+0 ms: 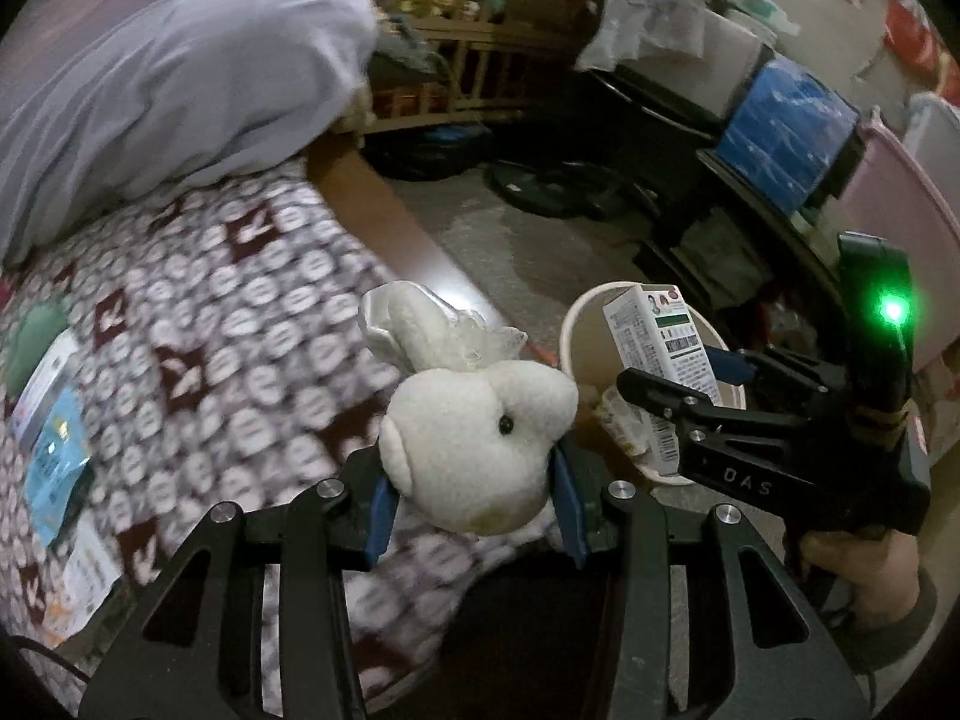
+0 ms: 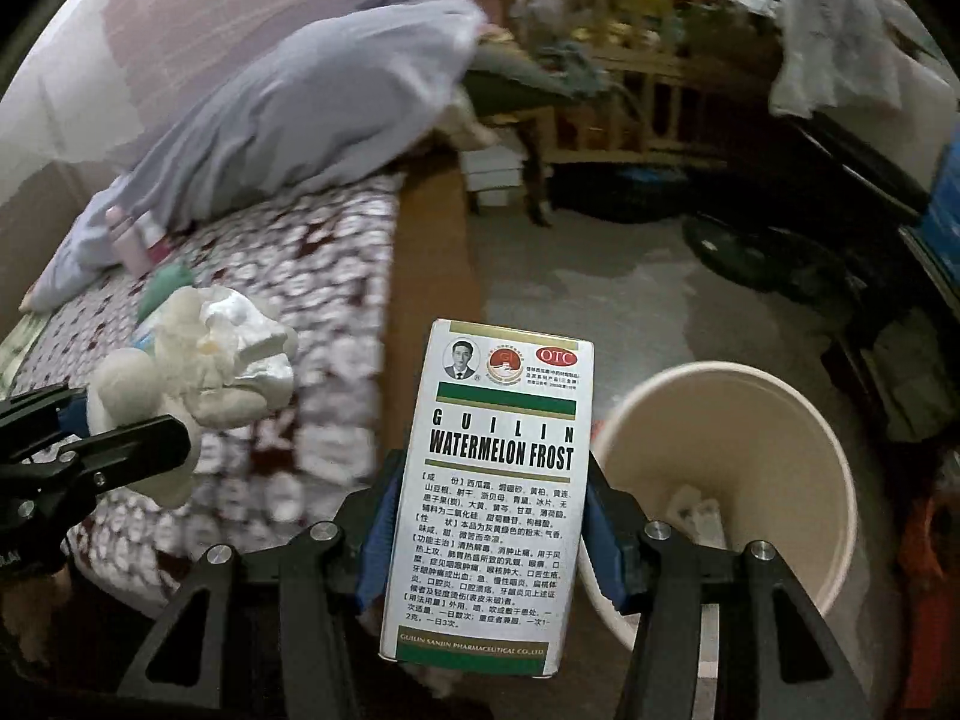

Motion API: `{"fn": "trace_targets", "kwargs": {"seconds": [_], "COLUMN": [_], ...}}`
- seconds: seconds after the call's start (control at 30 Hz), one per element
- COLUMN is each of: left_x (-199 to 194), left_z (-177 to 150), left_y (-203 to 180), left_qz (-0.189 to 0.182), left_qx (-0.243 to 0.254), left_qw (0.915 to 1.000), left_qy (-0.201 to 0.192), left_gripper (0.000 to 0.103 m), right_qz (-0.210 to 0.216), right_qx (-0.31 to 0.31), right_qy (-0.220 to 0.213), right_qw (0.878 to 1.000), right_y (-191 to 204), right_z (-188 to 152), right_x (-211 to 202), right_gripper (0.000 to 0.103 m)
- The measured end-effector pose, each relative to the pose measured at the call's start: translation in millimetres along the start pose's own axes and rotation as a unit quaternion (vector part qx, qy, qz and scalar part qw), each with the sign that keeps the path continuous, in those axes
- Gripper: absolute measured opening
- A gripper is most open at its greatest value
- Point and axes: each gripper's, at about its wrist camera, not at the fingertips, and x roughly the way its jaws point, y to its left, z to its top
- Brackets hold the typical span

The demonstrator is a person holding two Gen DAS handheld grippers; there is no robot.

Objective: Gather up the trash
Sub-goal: 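Carry the plush toy and Watermelon Frost box over the cream bucket, then open both tools to drop the items into the bucket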

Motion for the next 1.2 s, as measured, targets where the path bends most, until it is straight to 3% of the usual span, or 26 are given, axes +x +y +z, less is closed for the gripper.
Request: {"fn": "trace_targets", "kwargs": {"seconds": [0.6, 1.2], "left_x": [60.7, 113.7], "left_z": [29.0, 34.2], "left_y": [-73.7, -99.5], "left_qz": [-0.083, -0.113], "left_qx": [0.045, 0.048], "left_qw": [0.9954, 0.9911], "left_qy": [0.020, 0.050], "left_gripper": [0.042, 0.047], "right_qz": [-0.055, -0.079], "right_qx": [0.081, 0.135], "right_qy": [0.014, 0.033], "right_qw": [0.995, 0.987], "right_y": [-90.4, -141.3], "right_z": [-22.5, -37.2], "right_x": [-0.6, 17.0], "right_gripper": [0.052, 0.052]}}
